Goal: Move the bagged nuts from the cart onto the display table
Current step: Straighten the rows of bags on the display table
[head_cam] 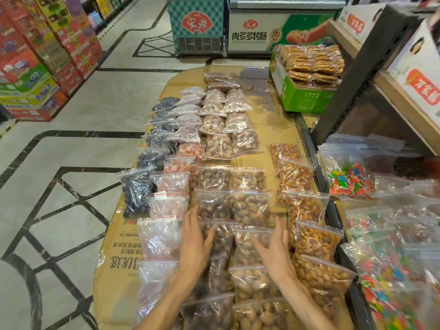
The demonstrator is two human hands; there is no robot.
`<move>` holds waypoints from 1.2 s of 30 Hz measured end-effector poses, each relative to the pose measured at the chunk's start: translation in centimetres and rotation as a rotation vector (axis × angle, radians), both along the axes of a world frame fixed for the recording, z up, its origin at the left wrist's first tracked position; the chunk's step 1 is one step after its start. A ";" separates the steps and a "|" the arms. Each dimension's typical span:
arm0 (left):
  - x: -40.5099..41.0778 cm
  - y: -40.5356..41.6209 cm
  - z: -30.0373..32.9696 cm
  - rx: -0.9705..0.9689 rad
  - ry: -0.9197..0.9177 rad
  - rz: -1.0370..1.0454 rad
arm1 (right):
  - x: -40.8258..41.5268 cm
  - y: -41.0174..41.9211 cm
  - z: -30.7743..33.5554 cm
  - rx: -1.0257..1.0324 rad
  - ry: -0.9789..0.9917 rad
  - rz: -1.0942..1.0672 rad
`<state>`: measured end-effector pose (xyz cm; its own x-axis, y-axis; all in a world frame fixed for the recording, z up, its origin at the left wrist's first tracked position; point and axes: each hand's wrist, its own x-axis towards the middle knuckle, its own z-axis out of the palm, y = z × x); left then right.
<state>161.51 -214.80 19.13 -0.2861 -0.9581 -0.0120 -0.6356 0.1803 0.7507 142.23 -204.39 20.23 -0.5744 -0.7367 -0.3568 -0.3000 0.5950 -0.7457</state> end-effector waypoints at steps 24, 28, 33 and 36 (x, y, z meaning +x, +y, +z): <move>0.4 3.1 -0.1 0.053 0.025 0.157 | -0.5 0.5 -0.7 -0.196 -0.110 -0.041; 0.2 3.2 -0.2 0.105 0.042 0.181 | -0.3 1.0 -1.7 -0.148 -0.080 0.010; 0.1 3.1 -0.5 0.114 0.018 0.168 | -0.5 2.0 -2.5 -0.068 -0.050 0.039; 0.1 2.7 0.1 0.131 -0.007 0.160 | -0.3 1.8 -2.1 -0.069 -0.032 0.025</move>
<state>161.58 -212.06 19.22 -0.1297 -0.9815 -0.1405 -0.6534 -0.0220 0.7567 141.94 -202.56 18.13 -0.5443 -0.7745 -0.3223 -0.2897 0.5341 -0.7942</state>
